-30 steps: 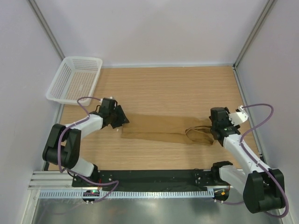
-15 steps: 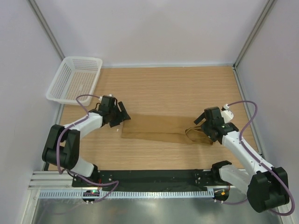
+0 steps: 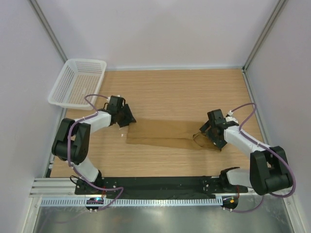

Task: Fold and stack the tank tops
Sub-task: Fold the tank top

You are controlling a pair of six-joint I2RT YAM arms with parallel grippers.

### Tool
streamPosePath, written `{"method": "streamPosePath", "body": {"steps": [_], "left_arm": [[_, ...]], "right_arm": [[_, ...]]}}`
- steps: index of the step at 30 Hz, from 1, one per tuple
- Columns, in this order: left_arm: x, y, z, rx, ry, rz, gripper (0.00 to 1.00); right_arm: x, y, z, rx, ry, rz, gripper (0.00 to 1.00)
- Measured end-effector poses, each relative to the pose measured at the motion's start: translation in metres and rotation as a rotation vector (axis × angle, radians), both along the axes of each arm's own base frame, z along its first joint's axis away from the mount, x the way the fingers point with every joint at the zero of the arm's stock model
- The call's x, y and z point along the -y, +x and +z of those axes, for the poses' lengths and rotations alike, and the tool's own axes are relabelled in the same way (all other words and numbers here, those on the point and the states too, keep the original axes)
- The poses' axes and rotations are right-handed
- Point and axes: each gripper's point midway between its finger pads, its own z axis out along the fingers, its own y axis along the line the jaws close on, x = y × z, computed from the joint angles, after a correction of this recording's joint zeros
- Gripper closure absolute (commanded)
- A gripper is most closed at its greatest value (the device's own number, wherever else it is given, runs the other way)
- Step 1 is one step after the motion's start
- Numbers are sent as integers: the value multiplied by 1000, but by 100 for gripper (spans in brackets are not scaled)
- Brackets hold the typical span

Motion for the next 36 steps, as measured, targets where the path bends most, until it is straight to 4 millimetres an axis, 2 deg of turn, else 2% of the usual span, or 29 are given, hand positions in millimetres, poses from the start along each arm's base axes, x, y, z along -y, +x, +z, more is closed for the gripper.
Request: {"method": "streamPosePath", "body": {"steps": [7, 14, 18, 22, 30, 34, 36], "left_arm": [[10, 7, -6, 15, -13, -24, 83], [15, -2, -7, 31, -25, -39, 93], [25, -23, -7, 26, -26, -78, 99], [33, -44, -8, 18, -34, -108, 100], [54, -93, -9, 8, -44, -177, 100], [72, -120, -9, 6, -58, -218, 100], [79, -130, -10, 14, -75, -216, 99]], "right_arm": [[10, 21, -4, -18, -28, -9, 3], [18, 41, -4, -31, -68, 57, 4], [24, 58, -4, -30, -102, 114, 4], [26, 74, -4, -31, -127, 186, 5], [13, 110, -1, 11, -115, 333, 5], [3, 143, -1, 26, -101, 395, 4], [-3, 165, 1, 48, -92, 418, 3]]}}
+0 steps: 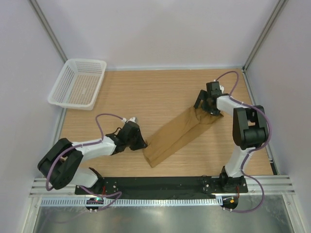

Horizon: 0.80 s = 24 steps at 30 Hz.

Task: Fold and stack the tank tops
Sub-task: Fold the tank top

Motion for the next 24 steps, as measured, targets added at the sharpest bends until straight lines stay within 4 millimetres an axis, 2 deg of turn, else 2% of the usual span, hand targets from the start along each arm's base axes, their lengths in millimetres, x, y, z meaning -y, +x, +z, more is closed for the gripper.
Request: {"method": "streamPosePath", "body": {"steps": [2, 4, 5, 6, 9, 10, 14, 18, 24], "left_arm": [[4, -6, 0, 8, -20, 11, 97], [4, -11, 0, 15, -43, 37, 87], [5, -14, 0, 15, -49, 36, 80], [6, -17, 0, 18, -54, 42, 65], [9, -23, 8, 40, -71, 47, 44], [8, -25, 10, 47, -70, 50, 41], [-5, -28, 14, 55, -34, 81, 37], [-17, -31, 14, 52, 24, 94, 34], [-21, -28, 22, 59, 76, 74, 34]], "right_arm": [[-7, 19, 2, 26, 20, 23, 2], [-13, 36, 4, 43, 39, 46, 2], [-17, 45, 5, 55, 47, 57, 1], [-21, 52, 6, 58, 53, 72, 1], [-36, 74, 9, 81, 73, 121, 0], [-41, 79, 11, 89, 74, 138, 0], [-55, 84, 21, 114, 77, 191, 0], [-61, 75, 36, 132, 74, 220, 0], [-50, 60, 81, 200, 40, 196, 0]]}}
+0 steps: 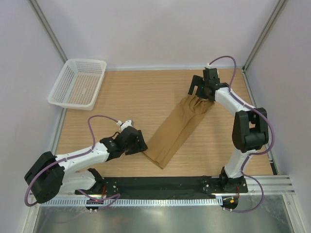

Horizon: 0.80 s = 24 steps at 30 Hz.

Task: Fold and stack the tank tops
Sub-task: Fold the tank top

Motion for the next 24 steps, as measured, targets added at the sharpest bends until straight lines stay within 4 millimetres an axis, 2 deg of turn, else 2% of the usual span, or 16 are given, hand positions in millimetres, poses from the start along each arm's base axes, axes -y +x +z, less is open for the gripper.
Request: {"method": "streamPosePath", "body": {"steps": [3, 6, 8, 13, 16, 24], "left_arm": [[5, 6, 6, 10, 6, -15, 34], [8, 9, 6, 8, 17, -22, 35], [8, 10, 2, 1, 34, -29, 34], [5, 11, -8, -22, 65, -28, 35], [4, 11, -9, -26, 68, -25, 35], [5, 12, 8, 7, 36, -25, 34]], "right_arm": [[6, -5, 14, 14, -19, -20, 2], [9, -12, 16, 9, -25, -27, 3], [10, -24, 10, -8, -22, -27, 3], [13, -72, -8, -75, 5, -27, 3], [14, -93, -12, -87, 23, -38, 3], [7, -130, -28, -134, 107, -40, 3]]}}
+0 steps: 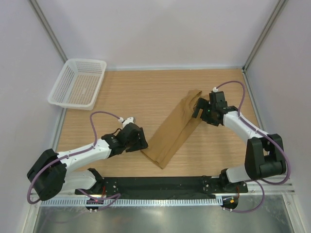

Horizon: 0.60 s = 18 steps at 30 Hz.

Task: Fold and stack the tank tops
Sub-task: Fold the tank top

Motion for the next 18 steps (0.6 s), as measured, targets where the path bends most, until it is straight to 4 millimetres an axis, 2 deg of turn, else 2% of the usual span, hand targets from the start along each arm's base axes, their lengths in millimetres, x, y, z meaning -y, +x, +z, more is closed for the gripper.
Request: {"method": "streamPosePath", "body": {"steps": [8, 16, 18], "left_arm": [[-1, 1, 8, 4, 17, -16, 34], [-5, -2, 4, -8, 40, -34, 35], [-6, -1, 2, -15, 49, -37, 35]], "right_arm": [[-2, -19, -6, -8, 37, -10, 6], [-6, -30, -22, -40, 72, -22, 25], [-7, -30, -23, -38, 84, -28, 27]]}}
